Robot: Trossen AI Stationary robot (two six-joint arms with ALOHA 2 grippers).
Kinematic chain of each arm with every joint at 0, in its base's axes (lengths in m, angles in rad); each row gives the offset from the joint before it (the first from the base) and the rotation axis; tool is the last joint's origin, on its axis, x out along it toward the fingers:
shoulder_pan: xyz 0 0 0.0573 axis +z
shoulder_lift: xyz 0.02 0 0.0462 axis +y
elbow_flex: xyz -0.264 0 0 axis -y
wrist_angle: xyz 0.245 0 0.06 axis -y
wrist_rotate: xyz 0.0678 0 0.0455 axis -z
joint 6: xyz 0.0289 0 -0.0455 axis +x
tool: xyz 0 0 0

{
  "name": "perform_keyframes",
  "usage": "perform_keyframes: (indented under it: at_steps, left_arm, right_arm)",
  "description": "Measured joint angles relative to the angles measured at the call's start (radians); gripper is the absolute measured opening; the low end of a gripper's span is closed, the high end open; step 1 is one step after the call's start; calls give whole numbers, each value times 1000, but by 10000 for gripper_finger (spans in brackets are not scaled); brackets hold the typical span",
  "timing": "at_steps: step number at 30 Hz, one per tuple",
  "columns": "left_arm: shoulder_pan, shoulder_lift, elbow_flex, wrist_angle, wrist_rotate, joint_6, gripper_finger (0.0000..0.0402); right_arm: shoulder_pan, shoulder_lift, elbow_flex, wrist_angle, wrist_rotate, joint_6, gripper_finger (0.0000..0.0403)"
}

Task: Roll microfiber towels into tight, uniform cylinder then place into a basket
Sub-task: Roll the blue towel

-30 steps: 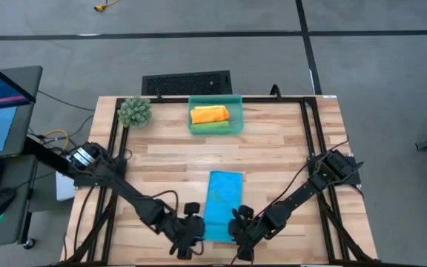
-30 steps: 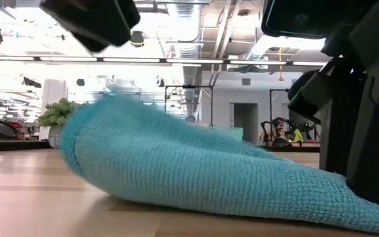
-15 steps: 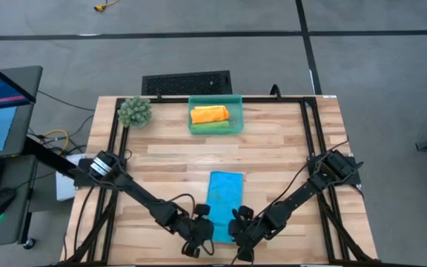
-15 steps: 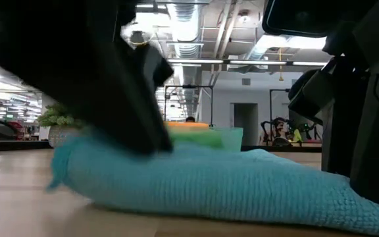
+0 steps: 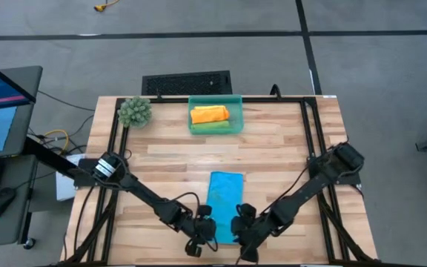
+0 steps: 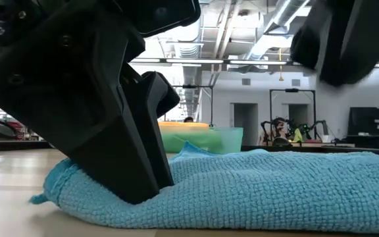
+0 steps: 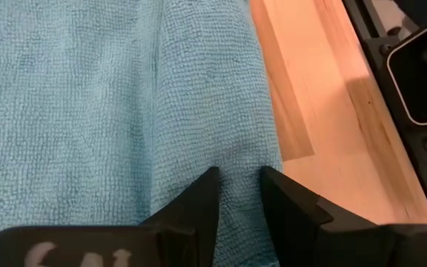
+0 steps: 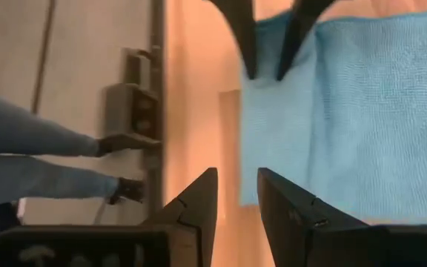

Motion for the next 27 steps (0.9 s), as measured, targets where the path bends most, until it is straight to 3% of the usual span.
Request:
perform_keyframes:
  at_steps: [6, 11, 15, 21, 27]
  left_arm:
    - [1, 0, -1, 0, 18, -34, 96]
    - [1, 1, -1, -1, 19, -46, 96]
    - [5, 1, -2, -6, 25, -48, 96]
    - [14, 1, -2, -16, 38, -57, 96]
    - [16, 2, -1, -28, 38, -73, 96]
  right_arm:
    - [46, -107, 2, -54, 5, 50, 120]
    - [78, -84, 2, -48, -15, 42, 129]
    - [79, -38, -2, -19, -30, 24, 164]
    - [70, 39, 2, 83, -28, -178, 234]
    - [58, 65, 13, 69, 78, -277, 241]
